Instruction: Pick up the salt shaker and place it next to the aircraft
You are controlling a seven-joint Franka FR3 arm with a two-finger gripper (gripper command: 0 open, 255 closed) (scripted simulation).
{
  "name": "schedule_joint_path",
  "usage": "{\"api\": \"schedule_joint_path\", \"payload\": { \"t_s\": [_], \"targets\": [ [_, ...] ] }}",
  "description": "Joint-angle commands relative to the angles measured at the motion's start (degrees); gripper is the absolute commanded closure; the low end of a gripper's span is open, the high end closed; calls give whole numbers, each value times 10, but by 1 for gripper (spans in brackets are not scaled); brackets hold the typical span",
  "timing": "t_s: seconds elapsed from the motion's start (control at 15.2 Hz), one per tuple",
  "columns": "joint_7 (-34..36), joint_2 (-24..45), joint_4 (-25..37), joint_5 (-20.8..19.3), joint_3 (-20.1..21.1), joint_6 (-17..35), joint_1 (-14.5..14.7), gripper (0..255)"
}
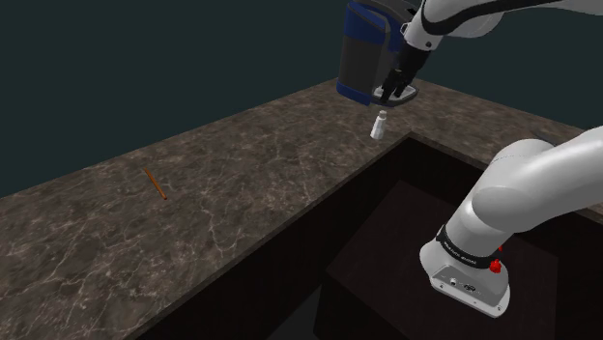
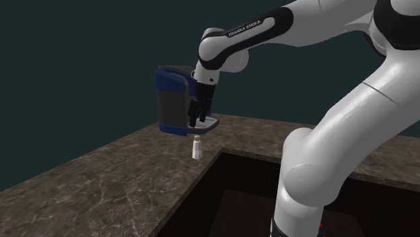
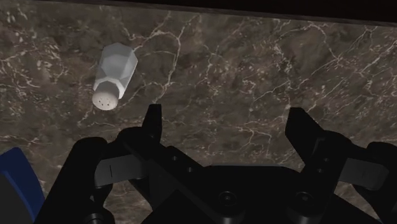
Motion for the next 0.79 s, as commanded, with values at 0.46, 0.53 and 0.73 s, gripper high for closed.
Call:
{"api": "schedule_joint_path", "payload": {
  "t_s": [0.46, 0.53, 0.73],
  "targets": [
    [-163, 158, 21, 58, -156, 146, 42, 0],
    [-188, 181, 29, 76, -176, 159, 53, 0],
    [-245, 230, 47, 126, -218, 181, 79, 0]
  ]
}}
